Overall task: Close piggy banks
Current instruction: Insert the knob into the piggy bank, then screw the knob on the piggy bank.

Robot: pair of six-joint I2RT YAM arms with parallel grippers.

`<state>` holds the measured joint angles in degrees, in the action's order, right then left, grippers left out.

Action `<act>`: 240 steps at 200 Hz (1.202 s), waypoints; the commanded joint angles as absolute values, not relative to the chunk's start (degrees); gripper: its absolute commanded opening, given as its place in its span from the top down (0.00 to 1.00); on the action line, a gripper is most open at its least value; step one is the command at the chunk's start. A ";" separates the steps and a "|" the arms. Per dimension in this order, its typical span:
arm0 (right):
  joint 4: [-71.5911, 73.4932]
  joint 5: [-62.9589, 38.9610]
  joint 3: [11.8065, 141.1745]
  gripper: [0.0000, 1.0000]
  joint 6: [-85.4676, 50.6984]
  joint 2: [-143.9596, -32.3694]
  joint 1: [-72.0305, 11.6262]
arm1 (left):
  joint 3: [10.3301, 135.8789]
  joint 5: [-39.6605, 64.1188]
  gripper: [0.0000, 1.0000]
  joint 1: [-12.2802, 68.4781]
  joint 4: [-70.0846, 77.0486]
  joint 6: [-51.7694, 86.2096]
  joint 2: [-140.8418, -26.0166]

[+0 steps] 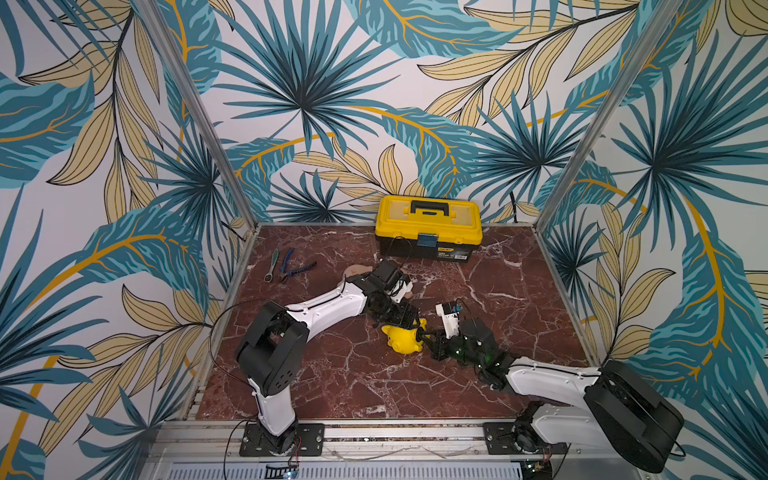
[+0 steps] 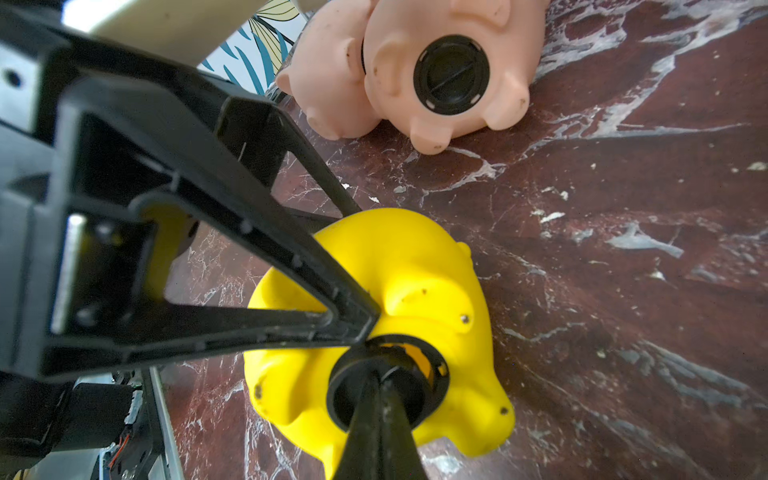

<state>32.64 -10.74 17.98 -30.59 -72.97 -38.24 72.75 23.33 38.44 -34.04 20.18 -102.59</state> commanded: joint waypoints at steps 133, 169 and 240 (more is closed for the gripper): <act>27.12 -11.19 21.15 1.00 -29.00 -76.47 -37.43 | 70.88 22.50 0.12 39.21 -36.56 20.12 -105.64; 26.80 -13.13 22.66 1.00 -30.25 -78.98 -37.01 | 70.99 22.50 0.12 39.29 -36.60 20.05 -105.73; 26.80 -13.33 23.53 1.00 -38.81 -78.77 -35.92 | 70.58 22.47 0.12 39.63 -36.06 20.38 -105.64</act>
<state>29.17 -13.61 22.81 -33.54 -78.08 -36.32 72.75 22.35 38.04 -33.19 20.51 -102.78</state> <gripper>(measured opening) 0.049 0.881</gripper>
